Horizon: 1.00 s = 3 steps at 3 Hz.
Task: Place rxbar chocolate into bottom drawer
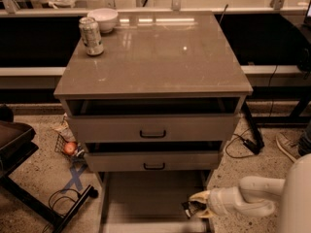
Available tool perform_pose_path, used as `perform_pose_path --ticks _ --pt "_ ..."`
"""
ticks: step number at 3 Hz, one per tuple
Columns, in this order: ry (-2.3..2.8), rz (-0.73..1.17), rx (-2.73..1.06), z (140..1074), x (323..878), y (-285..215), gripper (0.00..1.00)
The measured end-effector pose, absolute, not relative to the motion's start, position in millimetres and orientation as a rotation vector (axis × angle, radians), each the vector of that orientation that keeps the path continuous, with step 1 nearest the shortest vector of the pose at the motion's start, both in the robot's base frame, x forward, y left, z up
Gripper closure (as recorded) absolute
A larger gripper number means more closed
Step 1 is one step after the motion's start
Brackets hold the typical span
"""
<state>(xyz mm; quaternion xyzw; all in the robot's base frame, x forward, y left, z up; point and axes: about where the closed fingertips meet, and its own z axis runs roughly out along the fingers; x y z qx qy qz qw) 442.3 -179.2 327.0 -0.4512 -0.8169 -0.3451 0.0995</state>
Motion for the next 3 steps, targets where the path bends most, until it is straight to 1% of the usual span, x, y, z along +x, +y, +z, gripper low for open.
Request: perform_pose_path --ticks 1,2,3 --pt "-2.303 -1.101 -1.398 286 487 -141 1.00" --pt "-2.164 -1.193 -1.471 252 520 -129 1.00" --pt "-2.072 -1.214 -1.531 221 532 -125 1.00"
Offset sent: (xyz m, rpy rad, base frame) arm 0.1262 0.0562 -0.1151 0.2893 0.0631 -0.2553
